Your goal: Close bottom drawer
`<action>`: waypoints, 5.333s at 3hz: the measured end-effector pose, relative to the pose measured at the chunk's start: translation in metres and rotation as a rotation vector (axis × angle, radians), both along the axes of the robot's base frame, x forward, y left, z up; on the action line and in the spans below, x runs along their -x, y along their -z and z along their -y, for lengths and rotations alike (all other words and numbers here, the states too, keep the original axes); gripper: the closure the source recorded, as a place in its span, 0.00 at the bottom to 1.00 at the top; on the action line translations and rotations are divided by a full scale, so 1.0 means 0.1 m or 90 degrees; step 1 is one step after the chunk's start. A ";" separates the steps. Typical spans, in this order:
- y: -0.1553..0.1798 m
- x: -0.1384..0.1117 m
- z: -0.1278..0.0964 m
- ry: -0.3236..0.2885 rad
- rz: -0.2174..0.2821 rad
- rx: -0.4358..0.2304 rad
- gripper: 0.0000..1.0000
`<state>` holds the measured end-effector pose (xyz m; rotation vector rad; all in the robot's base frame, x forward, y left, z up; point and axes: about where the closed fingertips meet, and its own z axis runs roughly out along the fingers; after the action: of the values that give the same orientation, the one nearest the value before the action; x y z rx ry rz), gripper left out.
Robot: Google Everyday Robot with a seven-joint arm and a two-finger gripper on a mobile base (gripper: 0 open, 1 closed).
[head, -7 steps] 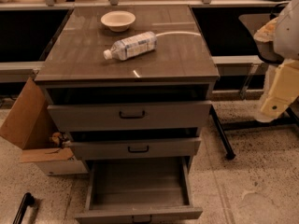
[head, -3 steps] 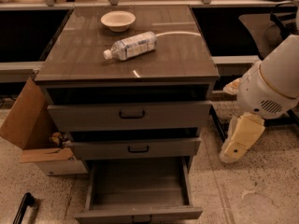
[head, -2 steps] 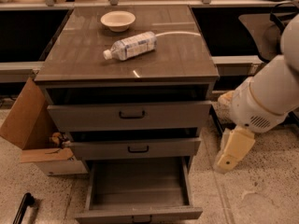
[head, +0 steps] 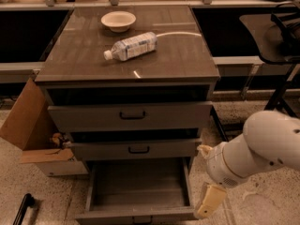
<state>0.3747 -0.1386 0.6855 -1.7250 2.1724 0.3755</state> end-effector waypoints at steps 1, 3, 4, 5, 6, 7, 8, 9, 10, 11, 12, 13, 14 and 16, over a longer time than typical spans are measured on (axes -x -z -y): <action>0.14 -0.12 -0.03 0.013 0.033 -0.011 0.00; 0.18 -0.12 -0.05 0.004 0.035 -0.019 0.00; 0.66 -0.02 -0.26 -0.056 0.043 -0.034 0.00; 1.26 -0.01 -0.47 -0.102 0.048 -0.080 0.00; 1.43 0.04 -0.51 -0.102 0.029 -0.097 0.00; 1.42 0.04 -0.51 -0.102 0.030 -0.096 0.00; 1.57 0.00 -0.50 -0.107 0.027 -0.098 0.00; 1.94 -0.12 -0.34 -0.117 0.037 -0.115 0.00; 2.40 -0.15 -0.27 -0.152 0.035 -0.144 0.00; 2.80 -0.14 -0.24 -0.187 0.020 -0.174 0.00; 3.16 -0.11 -0.25 -0.209 -0.010 -0.179 0.00; 3.16 -0.11 -0.25 -0.209 -0.010 -0.179 0.00; 3.45 -0.12 -0.21 -0.213 -0.020 -0.191 0.18; 4.21 -0.10 0.01 -0.198 -0.028 -0.205 0.64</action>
Offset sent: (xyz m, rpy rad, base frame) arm 0.0096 0.0029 -0.0172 0.0187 -0.0419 -0.0164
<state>0.3846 -0.1394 0.2641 -1.8734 1.7491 0.8012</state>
